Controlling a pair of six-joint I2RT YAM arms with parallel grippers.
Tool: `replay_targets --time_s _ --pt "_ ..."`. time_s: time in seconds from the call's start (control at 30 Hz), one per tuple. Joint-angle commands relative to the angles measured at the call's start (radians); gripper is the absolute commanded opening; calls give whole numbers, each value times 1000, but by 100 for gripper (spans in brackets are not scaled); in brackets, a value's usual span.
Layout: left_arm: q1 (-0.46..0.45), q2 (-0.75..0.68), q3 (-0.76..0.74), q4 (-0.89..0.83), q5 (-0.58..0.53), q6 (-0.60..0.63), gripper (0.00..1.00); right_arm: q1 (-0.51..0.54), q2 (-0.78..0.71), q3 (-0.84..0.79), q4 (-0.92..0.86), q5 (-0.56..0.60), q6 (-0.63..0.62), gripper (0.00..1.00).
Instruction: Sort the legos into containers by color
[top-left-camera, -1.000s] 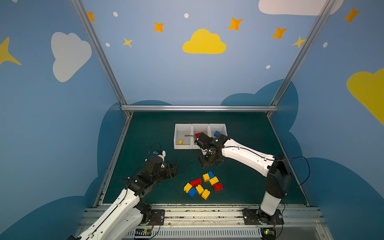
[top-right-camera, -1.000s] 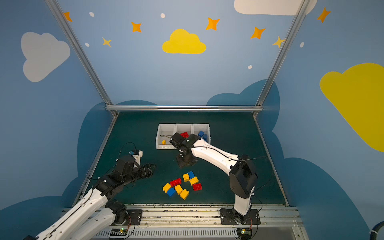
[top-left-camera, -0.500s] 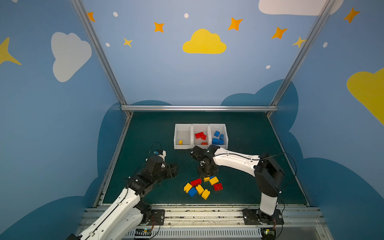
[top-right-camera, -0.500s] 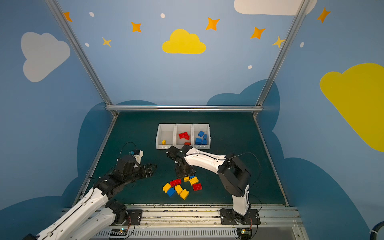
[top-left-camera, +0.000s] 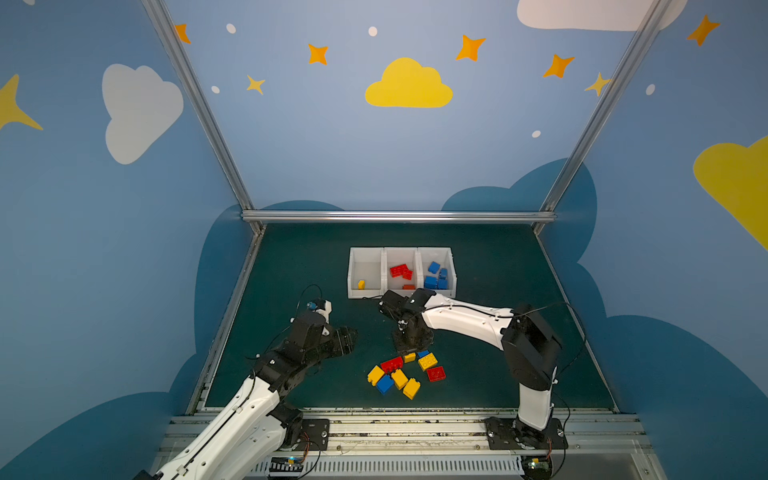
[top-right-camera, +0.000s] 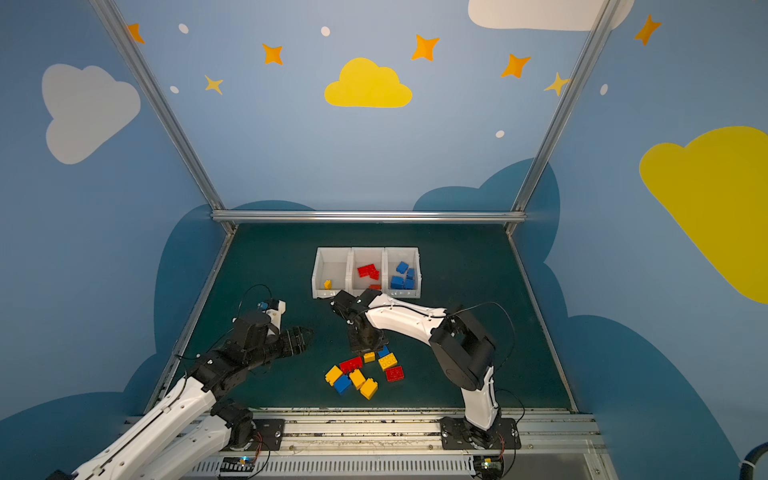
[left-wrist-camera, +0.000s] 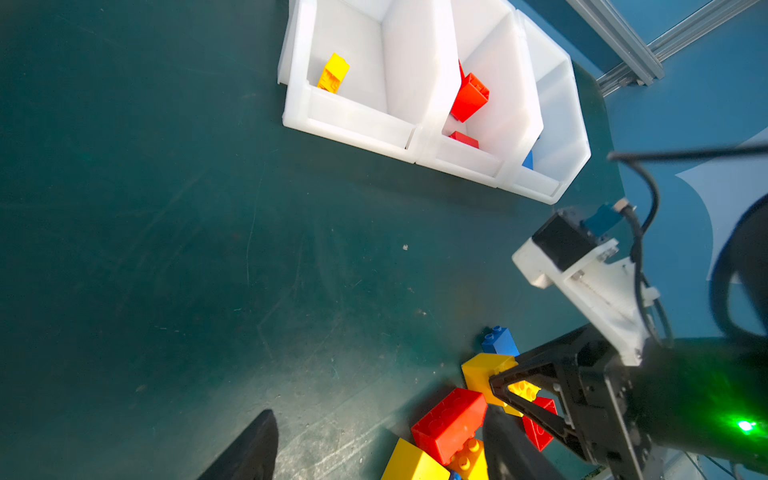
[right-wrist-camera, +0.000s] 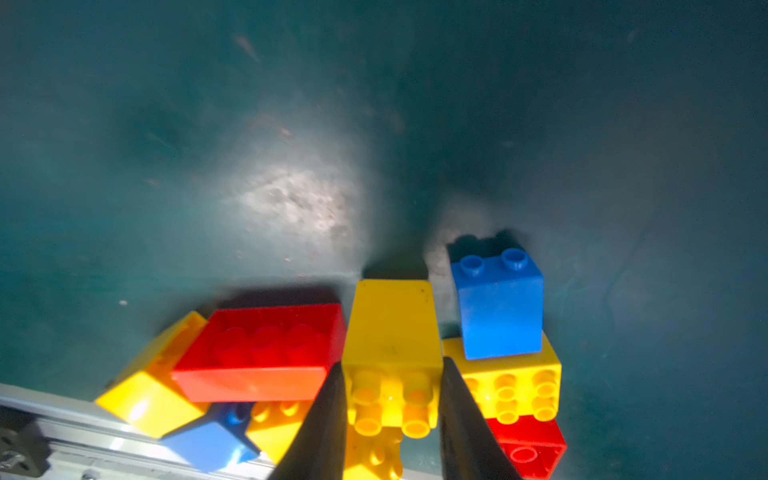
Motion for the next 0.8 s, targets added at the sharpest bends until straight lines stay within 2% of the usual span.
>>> replay_targets --time_s 0.0,0.2,0.47,0.57,0.7,0.77 --pt "5 -20 -6 -16 4 -1 78 -21 19 118 -60 36 -70 24" --pt "4 -32 -12 -25 7 -3 77 -95 116 430 -110 46 -207 24" --pt "4 -58 -15 -44 2 -8 78 -180 356 847 -82 15 -347 24" --pt "4 -74 -21 -55 2 -10 78 -209 414 897 0 -2 -343 24" --pt "4 -96 -25 -69 -2 -14 78 -228 426 852 161 -36 -352 25" --pt "4 -103 -27 -72 -3 -14 78 -231 424 831 216 -39 -352 28"
